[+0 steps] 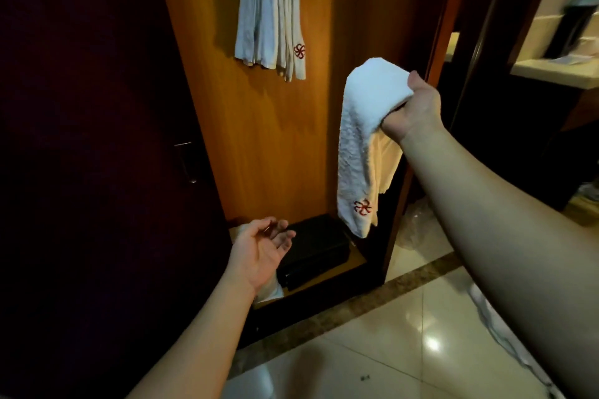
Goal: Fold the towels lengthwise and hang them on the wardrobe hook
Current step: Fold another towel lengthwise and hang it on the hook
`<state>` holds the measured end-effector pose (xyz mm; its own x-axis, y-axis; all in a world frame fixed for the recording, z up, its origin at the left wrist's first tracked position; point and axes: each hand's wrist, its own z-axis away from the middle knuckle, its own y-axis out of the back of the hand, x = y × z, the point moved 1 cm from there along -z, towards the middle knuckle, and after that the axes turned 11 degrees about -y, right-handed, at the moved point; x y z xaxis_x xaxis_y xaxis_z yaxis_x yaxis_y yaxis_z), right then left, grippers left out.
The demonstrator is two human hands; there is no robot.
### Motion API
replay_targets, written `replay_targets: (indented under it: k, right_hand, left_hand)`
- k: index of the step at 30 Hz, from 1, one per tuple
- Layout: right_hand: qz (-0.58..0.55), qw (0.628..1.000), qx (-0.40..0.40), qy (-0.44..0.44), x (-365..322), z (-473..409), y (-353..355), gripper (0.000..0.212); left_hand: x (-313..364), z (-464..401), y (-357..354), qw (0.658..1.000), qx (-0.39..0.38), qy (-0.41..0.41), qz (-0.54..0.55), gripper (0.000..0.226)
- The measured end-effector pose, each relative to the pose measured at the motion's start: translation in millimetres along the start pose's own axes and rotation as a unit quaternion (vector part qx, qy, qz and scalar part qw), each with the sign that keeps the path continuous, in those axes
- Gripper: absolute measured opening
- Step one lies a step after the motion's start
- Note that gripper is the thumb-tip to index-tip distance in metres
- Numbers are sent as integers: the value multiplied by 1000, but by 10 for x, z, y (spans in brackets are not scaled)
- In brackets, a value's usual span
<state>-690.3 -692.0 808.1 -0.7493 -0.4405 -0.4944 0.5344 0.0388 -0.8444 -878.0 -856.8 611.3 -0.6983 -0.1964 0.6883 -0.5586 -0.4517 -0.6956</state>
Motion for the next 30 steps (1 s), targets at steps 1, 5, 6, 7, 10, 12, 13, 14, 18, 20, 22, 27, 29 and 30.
replay_targets:
  k: [1,5,6,7,10,12,13,14,18,20,22,27,29,30]
  right_hand:
    - [7,1000,-3,9,0,-5,-25,43]
    - [45,998,-21,25,37,11,-155,43]
    - [60,998,-28,23,52,9,-184,48]
    - [75,996,-34,23,67,7,-207,51]
    - [104,992,-61,41,101,32,-326,41]
    - [112,990,-63,49,126,34,-399,43]
    - [111,990,-65,53,133,42,-447,47]
    - [105,991,-67,55,139,33,-489,50]
    - [75,992,-74,69,138,-69,-580,53]
    - [79,991,-72,78,151,-142,-591,58]
    - [93,989,-57,101,147,-204,-588,61]
    - [186,970,4,159,53,-448,-508,29]
    - [239,952,54,186,13,-612,-418,30]
    - [267,940,82,197,-16,-684,-385,39]
  left_hand:
    - [18,10,-151,999,-27,-6,-18,17]
    - [46,155,-879,982,-169,-5,-90,50]
    - [35,184,-1047,973,-202,-11,-114,60]
    - [11,202,-1194,963,-227,-25,-144,71]
    - [-73,242,-1559,933,-267,-88,-223,114]
    - [-128,242,-1722,925,-270,-116,-241,140]
    - [-138,208,-1780,924,-259,-130,-249,148]
    - [-140,154,-1817,926,-240,-144,-255,154]
    - [-91,-207,-1853,947,-123,-168,-247,164]
    - [-40,-359,-1829,948,-90,-174,-251,159]
    - [96,-390,-1854,949,-76,-176,-250,148]
    - [517,-637,-1884,970,-48,-227,-77,63]
    - [691,-798,-1911,960,-47,-268,-59,39]
    - [777,-885,-1936,958,-38,-279,-50,27]
